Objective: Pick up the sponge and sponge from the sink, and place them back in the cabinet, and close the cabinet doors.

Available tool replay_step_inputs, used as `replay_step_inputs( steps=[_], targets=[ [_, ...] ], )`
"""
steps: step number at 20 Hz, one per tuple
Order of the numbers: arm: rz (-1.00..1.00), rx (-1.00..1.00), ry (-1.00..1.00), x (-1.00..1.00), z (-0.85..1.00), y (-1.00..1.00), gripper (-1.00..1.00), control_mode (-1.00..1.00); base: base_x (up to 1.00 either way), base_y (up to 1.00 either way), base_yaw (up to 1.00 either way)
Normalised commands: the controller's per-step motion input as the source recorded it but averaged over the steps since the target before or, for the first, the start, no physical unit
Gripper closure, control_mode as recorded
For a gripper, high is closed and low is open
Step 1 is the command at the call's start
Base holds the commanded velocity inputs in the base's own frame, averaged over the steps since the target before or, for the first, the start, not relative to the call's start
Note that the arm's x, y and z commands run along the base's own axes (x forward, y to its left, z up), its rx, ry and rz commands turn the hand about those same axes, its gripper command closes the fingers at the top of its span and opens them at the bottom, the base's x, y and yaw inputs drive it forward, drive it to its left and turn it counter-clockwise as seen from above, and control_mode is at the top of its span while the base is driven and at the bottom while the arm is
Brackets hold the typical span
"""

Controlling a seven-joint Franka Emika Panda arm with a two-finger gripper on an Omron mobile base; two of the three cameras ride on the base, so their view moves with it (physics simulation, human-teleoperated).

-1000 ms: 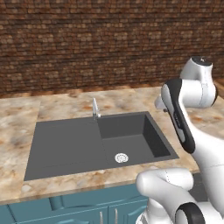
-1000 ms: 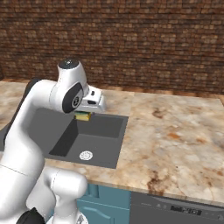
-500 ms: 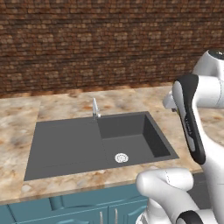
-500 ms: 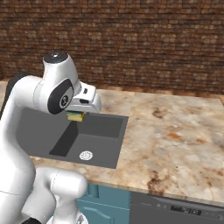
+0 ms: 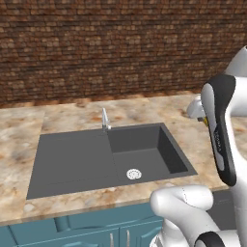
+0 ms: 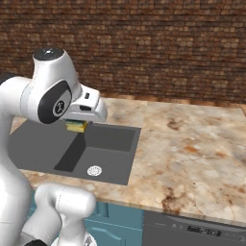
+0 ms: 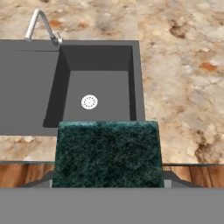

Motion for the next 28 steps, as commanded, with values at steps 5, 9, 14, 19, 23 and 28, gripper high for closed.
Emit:
replay_step_inputs(
  steps=[5,9,14,19,23,28],
  targets=[
    [0.0,0.0,0.0,-0.13,0.09,0.0,1.0,-1.0,0.0,0.0,0.0],
    [0.0,0.0,0.0,-0.26,0.0,0.0,1.0,-1.0,0.0,0.0,0.0],
    [0.0,0.0,0.0,-0.09,0.0,0.0,1.0,1.0,-0.2,0.0,0.0],
    [0.0,0.0,0.0,0.0,0.0,0.0,1.0,1.0,-0.67,-0.01,-0.01],
    [0.0,0.0,0.0,0.0,0.0,0.0,1.0,1.0,-0.84,-0.05,-0.03],
    [0.0,0.0,0.0,0.0,0.0,0.0,1.0,1.0,-0.47,-0.05,-0.28]
  ],
)
